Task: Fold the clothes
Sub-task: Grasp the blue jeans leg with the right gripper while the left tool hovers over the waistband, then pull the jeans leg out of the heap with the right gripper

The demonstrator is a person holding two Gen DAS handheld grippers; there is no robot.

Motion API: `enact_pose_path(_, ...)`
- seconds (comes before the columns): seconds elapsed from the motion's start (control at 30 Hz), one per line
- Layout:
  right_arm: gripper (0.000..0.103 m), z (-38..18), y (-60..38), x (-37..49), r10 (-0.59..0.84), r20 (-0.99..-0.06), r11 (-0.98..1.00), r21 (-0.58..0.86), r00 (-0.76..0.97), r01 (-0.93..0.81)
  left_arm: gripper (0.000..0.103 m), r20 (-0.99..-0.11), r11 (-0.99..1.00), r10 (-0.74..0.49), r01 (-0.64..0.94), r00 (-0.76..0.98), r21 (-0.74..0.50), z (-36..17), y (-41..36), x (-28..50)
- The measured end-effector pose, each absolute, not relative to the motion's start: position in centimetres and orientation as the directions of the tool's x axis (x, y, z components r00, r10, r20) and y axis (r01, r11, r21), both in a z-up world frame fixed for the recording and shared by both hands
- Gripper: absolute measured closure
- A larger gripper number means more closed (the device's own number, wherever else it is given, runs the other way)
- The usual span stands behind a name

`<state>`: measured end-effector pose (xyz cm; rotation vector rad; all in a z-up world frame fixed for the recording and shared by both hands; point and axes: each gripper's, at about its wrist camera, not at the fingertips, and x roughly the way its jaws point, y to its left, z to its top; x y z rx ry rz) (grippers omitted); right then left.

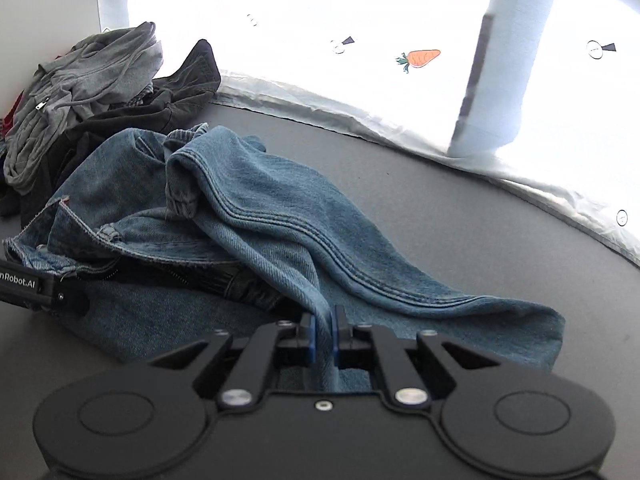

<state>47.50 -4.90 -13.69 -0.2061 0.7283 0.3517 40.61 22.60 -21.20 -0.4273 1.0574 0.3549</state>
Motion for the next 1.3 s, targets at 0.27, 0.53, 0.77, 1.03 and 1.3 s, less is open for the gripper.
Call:
enact_pose_path(0.27, 0.098, -13.3, -21.3, 43.1, -0.173, -0.673, 0.965, 0.030, 0.719, 0.260, 0.000, -0.893, 0.851, 0.062, -0.490, 0.446, -0.186, -21.4, 22.2, 40.1)
enact_pose_path(0.53, 0.085, -17.4, -29.5, 37.8, -0.333, -0.778, 0.792, 0.075, 0.532, 0.606, 0.000, -0.892, 0.855, 0.059, -0.484, 0.449, -0.187, -21.3, 21.2, 39.8)
enact_pose_path(0.77, 0.052, -17.0, -25.3, 39.5, -0.376, -0.728, 0.895, -0.126, 0.573, 0.428, 0.000, -0.885, 0.863, 0.061, -0.469, 0.462, -0.185, -21.0, 20.0, 39.2)
enact_pose_path(1.03, 0.040, -17.7, -17.5, 41.8, -0.359, -0.619, 0.876, -0.482, 0.698, 0.024, 0.000, -0.878, 0.864, 0.074, -0.470, 0.473, -0.180, -20.5, 18.3, 38.5)
enact_pose_path(1.3, 0.080, -16.6, -19.8, 43.6, -0.223, -0.659, 0.941, -0.339, 0.718, -0.020, 0.000, -0.878, 0.864, 0.077, -0.471, 0.472, -0.178, -19.8, 16.7, 38.1)
